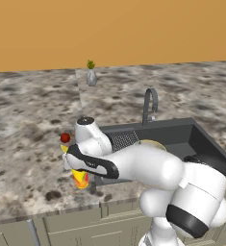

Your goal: Remove the lemon wedge and bell pepper from the sink. Then move the bowl and cup from the counter to the sink for washing.

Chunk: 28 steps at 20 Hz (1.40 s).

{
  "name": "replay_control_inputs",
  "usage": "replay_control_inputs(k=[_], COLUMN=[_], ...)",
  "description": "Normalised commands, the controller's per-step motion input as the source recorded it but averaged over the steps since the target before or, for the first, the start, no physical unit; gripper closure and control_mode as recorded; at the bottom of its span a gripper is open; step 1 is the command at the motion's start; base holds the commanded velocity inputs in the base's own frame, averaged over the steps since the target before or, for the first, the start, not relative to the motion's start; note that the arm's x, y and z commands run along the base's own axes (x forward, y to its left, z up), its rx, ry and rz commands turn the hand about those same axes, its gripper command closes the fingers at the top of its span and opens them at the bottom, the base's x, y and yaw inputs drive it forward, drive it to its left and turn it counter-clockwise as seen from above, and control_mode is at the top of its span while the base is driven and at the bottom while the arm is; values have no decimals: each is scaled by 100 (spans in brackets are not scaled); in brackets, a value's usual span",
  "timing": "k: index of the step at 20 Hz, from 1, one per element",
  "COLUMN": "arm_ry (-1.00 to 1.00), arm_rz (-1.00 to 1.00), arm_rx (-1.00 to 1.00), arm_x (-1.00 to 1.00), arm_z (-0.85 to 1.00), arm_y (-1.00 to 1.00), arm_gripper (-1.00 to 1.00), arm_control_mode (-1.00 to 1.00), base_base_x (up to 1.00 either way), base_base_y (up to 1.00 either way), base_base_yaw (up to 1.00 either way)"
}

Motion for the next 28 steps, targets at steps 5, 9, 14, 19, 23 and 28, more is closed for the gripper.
replay_control_inputs(k=[5,9,14,19,23,28], arm_ry=[-1,-1,-4,-6,-7,-2], arm_rz=[-5,-6,-7,-7,-7,-4], arm_rx=[0,1,1,3,3,5], arm_x=[-2,-2,0,0,0,0], arm_z=[18,14,12,12,9,7], arm_y=[-28,-31,-30,-29,-29,-29], arm_gripper=[100,100,100,100,100,100], arm_control_mode=[-100,-100,-100,-100,-100,-100], base_base_x=[0,0,0,0,0,0], base_base_y=[0,0,0,0,0,0], base_base_yaw=[0,0,0,0,0,0])
